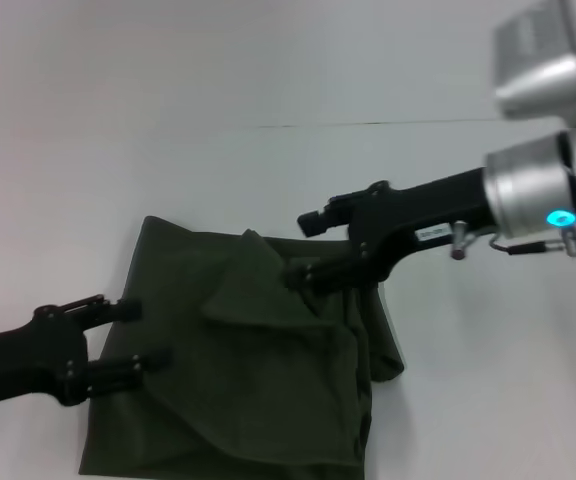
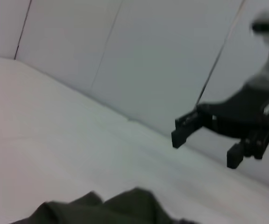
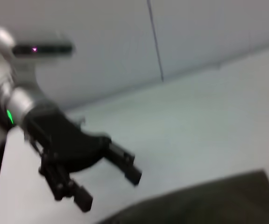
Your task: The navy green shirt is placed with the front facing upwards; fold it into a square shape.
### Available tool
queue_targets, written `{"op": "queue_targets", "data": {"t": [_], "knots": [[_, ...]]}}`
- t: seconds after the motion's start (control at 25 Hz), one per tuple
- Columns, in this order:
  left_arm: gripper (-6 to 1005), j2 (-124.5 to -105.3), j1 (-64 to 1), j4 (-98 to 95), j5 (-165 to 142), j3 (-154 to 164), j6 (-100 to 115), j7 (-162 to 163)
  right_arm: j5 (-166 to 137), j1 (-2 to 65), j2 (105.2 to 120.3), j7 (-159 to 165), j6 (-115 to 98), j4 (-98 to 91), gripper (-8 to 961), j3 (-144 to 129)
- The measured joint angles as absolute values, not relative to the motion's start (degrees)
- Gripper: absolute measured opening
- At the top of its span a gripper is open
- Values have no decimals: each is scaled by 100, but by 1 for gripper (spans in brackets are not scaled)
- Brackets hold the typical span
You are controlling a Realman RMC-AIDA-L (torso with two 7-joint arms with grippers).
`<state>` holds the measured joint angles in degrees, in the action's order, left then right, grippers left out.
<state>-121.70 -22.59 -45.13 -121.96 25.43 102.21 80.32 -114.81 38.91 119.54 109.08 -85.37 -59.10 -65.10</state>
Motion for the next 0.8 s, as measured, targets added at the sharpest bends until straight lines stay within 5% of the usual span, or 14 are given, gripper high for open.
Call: {"op": "queue_targets", "data": {"t": [0.8], "knots": [[843, -12181, -1987, -4668, -12142, 2015, 10458, 7786, -13143, 5543, 12083, 13030, -7406, -5539, 824, -8965]]}}
